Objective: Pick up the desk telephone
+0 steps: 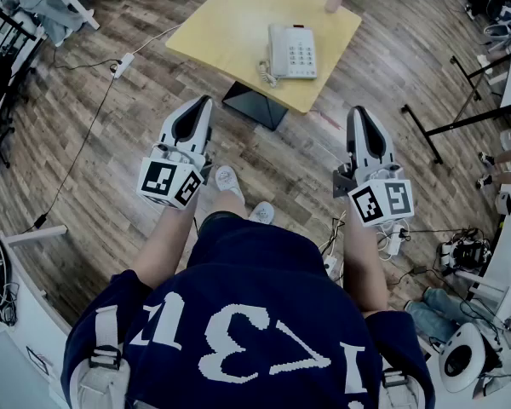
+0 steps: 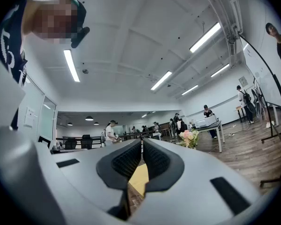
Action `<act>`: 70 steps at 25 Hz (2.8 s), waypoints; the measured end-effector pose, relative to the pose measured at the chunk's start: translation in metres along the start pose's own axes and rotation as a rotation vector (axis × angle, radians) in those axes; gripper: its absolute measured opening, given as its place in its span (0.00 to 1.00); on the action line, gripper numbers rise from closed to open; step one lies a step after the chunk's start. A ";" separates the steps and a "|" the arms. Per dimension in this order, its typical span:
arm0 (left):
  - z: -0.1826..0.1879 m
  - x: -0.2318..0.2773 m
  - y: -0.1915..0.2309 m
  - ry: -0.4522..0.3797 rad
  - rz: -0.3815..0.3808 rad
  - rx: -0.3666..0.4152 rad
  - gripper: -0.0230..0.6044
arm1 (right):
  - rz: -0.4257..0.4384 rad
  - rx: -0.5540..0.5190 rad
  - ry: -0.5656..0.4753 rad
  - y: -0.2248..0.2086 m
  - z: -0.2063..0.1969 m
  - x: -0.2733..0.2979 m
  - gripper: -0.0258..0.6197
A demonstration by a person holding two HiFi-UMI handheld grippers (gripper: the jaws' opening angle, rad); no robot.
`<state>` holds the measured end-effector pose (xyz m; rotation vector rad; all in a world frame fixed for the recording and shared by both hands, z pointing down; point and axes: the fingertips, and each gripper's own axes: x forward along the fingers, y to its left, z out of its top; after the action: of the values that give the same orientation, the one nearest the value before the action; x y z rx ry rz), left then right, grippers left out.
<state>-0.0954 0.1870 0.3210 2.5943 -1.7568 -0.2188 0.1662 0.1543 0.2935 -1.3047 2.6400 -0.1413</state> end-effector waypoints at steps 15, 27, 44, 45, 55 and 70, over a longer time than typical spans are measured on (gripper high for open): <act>-0.005 0.037 0.012 0.015 -0.007 0.006 0.07 | 0.004 0.046 0.008 -0.023 -0.005 0.029 0.09; -0.004 0.181 0.078 -0.016 -0.092 -0.022 0.07 | -0.054 0.004 -0.025 -0.086 0.011 0.145 0.09; -0.020 0.348 0.174 0.019 -0.232 -0.063 0.07 | -0.164 -0.004 -0.015 -0.150 -0.006 0.293 0.09; -0.024 0.351 0.175 0.024 -0.230 -0.072 0.07 | -0.163 -0.002 -0.009 -0.153 -0.008 0.296 0.09; -0.034 0.359 0.182 0.063 -0.168 -0.097 0.07 | -0.095 0.020 0.035 -0.172 -0.012 0.326 0.09; -0.097 0.366 0.155 0.170 -0.108 -0.205 0.07 | 0.073 0.156 0.272 -0.205 -0.100 0.349 0.09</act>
<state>-0.0943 -0.2171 0.3871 2.4816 -1.4599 -0.1632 0.0965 -0.2473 0.3807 -1.2117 2.8250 -0.5381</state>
